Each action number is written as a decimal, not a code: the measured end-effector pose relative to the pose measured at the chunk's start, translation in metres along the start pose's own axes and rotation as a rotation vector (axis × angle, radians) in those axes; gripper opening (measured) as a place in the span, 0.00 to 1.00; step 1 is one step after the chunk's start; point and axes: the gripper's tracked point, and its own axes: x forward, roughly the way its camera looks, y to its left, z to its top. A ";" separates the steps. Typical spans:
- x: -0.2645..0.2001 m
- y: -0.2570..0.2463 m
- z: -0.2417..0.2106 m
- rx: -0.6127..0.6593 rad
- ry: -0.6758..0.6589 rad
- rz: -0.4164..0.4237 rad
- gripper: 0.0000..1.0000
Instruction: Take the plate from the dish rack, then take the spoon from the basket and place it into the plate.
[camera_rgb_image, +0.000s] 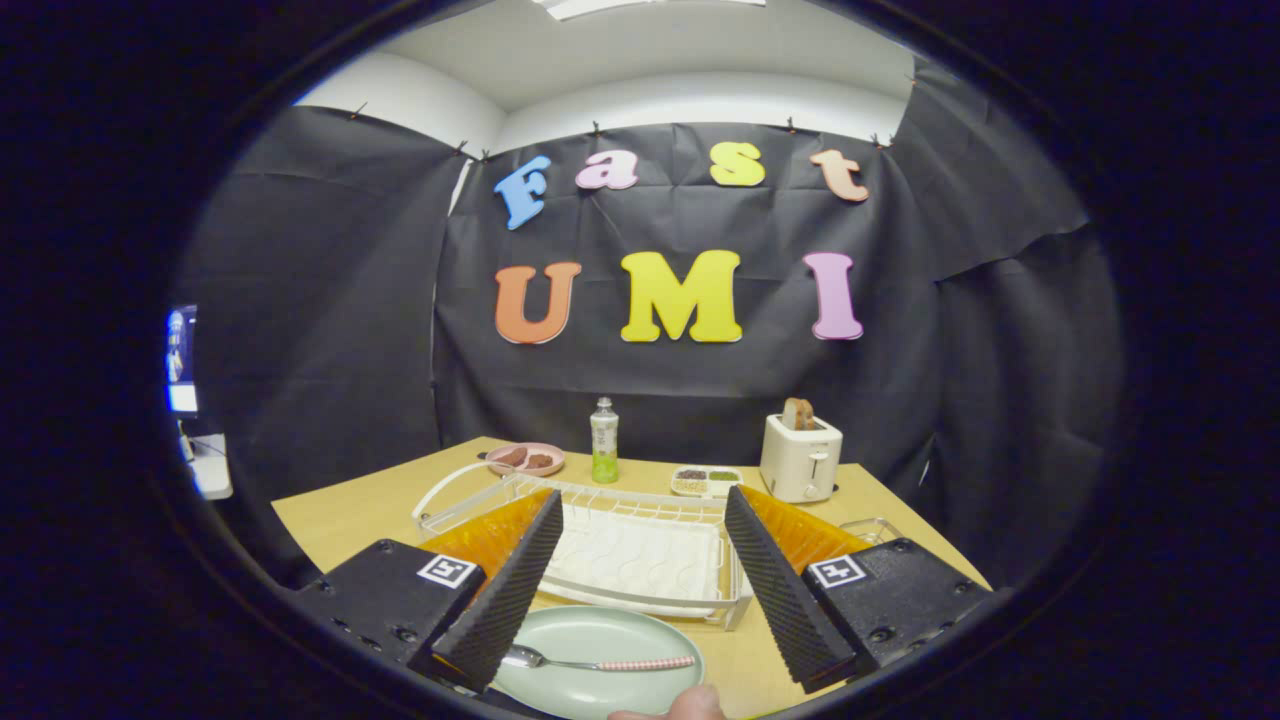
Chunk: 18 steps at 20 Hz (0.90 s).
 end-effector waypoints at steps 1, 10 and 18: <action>-0.006 -0.001 0.004 0.007 -0.020 -0.044 1.00; -0.026 0.048 0.033 0.002 -0.116 -0.148 1.00; -0.007 0.072 0.039 0.013 -0.113 -0.106 1.00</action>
